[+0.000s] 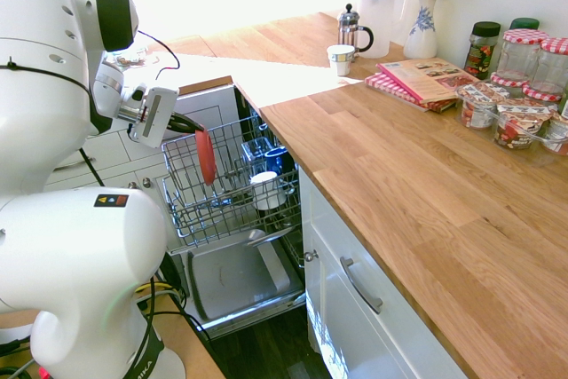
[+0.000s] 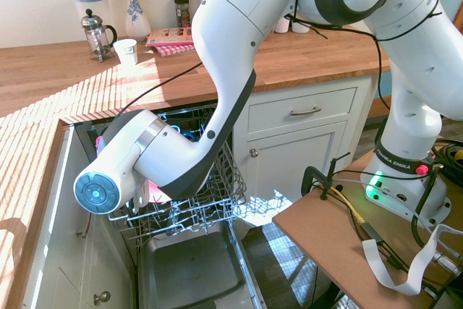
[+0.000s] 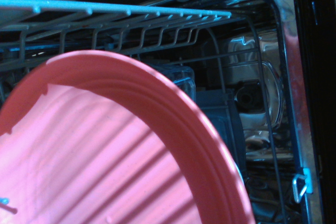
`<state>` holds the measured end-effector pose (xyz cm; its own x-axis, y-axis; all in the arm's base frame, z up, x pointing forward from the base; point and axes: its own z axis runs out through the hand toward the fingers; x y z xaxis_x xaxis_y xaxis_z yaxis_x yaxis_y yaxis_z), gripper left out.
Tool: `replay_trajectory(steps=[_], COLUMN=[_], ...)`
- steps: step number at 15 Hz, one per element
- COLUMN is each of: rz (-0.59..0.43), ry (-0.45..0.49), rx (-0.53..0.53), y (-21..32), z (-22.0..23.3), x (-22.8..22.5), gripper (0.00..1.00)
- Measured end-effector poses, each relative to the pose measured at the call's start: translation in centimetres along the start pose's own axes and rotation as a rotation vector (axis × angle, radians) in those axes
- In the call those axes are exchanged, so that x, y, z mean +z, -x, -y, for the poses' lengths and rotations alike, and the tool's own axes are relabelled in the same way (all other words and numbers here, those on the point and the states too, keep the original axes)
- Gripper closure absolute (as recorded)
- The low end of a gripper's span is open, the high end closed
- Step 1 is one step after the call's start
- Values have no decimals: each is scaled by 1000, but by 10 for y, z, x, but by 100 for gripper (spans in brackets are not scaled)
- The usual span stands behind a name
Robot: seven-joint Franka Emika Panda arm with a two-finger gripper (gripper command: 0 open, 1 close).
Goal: Put the plate in the dishwasher
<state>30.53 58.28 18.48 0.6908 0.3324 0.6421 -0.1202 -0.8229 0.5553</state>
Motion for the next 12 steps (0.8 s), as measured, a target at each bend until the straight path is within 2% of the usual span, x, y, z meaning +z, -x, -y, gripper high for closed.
replay_trajectory(steps=[3, 7, 12], rz=[121, 259, 527], ry=[34, 74, 101], rx=[-19, -42, -143], y=[13, 2, -30], z=[13, 22, 4], x=[0, 14, 12], gripper=[0, 0, 0])
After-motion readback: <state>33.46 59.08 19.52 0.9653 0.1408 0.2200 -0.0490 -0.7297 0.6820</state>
